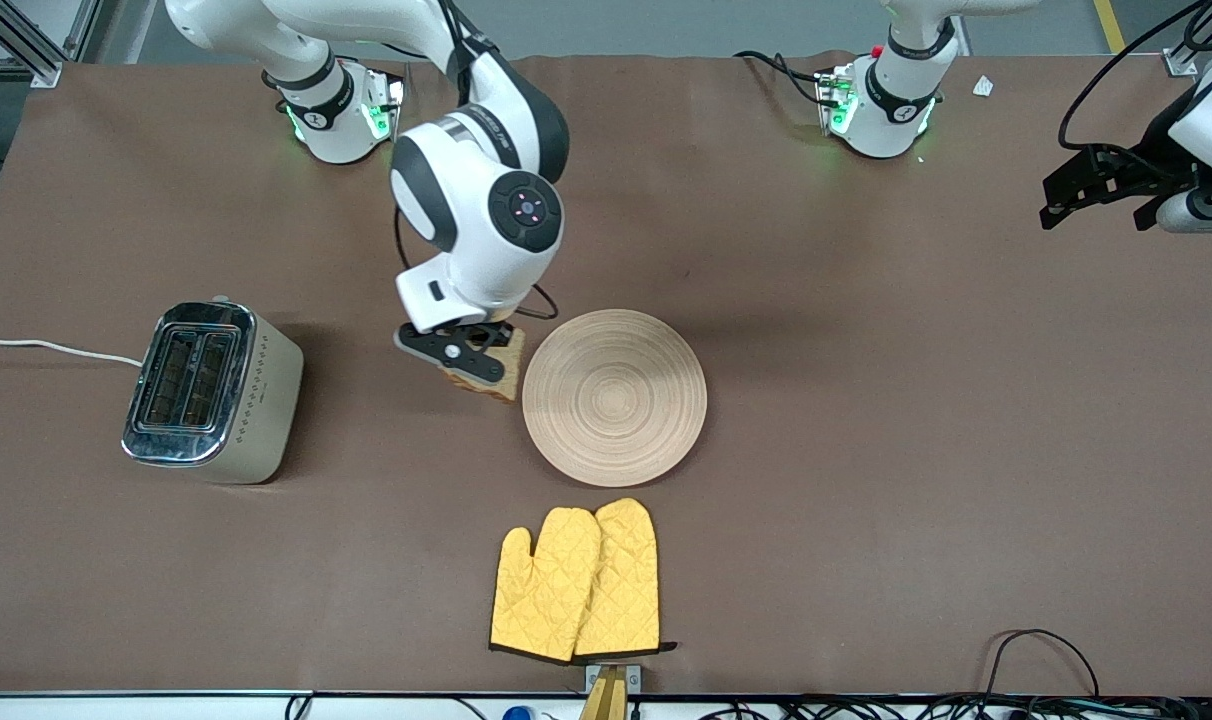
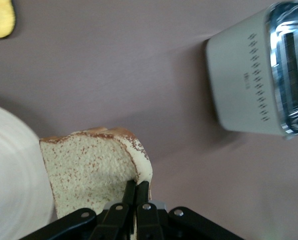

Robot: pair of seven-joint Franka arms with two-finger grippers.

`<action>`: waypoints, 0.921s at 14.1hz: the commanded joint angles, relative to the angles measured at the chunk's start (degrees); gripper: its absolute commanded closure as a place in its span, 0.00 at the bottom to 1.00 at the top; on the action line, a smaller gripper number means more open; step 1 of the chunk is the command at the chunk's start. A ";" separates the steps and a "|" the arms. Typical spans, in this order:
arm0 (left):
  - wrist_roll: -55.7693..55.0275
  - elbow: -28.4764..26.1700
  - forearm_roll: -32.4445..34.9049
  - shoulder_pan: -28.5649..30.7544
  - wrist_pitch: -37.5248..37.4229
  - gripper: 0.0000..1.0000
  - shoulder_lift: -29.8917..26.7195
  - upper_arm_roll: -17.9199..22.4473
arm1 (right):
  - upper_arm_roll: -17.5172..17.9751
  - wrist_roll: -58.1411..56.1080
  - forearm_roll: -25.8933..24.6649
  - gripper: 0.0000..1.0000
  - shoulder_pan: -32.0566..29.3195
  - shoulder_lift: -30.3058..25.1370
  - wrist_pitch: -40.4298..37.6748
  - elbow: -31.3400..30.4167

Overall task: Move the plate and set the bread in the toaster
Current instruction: 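Lift the bread with the right gripper and carry it to the toaster, then lower the bread into a toaster slot with the right gripper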

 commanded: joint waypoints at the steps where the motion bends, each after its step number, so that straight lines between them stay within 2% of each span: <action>1: 0.25 1.08 1.01 -0.29 -0.57 0.00 0.35 0.00 | 0.69 -4.91 -5.68 1.00 -2.59 -2.76 -3.29 -2.83; 7: 0.34 1.08 0.39 -0.21 -0.57 0.00 0.18 0.00 | 0.69 -12.83 -16.15 1.00 -6.28 -3.64 -11.47 -2.92; 13: 0.34 1.08 0.31 -0.21 -0.57 0.00 0.18 0.00 | 0.69 -17.06 -21.25 1.00 -10.33 -6.45 -13.50 -5.90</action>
